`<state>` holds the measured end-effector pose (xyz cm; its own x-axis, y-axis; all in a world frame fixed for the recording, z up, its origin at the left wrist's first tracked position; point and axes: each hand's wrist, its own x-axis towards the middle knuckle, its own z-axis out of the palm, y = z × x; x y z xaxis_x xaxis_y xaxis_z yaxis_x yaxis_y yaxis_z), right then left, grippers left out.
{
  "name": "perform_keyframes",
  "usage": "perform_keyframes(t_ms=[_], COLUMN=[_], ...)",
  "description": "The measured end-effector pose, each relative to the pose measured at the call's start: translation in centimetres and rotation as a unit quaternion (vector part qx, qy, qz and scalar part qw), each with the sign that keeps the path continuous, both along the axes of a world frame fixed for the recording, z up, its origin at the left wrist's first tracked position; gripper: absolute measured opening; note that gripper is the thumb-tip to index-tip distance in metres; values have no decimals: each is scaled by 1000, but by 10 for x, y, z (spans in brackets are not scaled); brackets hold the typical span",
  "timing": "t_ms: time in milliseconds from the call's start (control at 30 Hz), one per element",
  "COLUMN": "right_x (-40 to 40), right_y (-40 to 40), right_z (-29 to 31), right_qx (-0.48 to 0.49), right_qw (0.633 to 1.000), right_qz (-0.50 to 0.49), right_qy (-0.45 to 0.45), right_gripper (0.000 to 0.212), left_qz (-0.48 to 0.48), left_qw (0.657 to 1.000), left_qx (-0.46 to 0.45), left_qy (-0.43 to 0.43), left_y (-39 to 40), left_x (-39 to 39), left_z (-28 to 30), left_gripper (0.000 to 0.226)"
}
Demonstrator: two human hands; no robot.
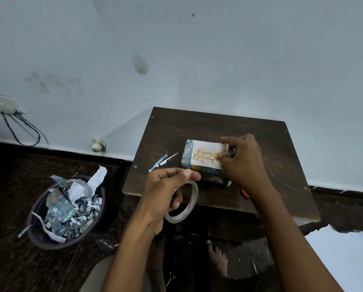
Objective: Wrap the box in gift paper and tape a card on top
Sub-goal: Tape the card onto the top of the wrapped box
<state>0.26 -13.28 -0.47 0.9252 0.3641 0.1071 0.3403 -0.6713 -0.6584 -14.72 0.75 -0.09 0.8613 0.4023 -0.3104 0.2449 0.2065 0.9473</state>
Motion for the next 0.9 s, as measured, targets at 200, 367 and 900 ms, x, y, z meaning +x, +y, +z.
perform_keyframes(t_ms=[200,367,900], right_x=[-3,-19,-54], right_y=[-2,-3,4], right_z=[2,18,23], right_qx=[-2,175,87], right_qw=[1000,984,991], right_qz=[-8,-14,104], right_qy=[-27,-31,22], right_gripper=[43,12,6], left_qz=[-1,-8,30], left_qw=[1000,1000,998], left_qx=[4,4,-48], left_qy=[-2,-11,-17], left_y=[-1,-1,-3], left_x=[0,-1,0], left_z=[1,4,14], left_gripper=[23,23,14])
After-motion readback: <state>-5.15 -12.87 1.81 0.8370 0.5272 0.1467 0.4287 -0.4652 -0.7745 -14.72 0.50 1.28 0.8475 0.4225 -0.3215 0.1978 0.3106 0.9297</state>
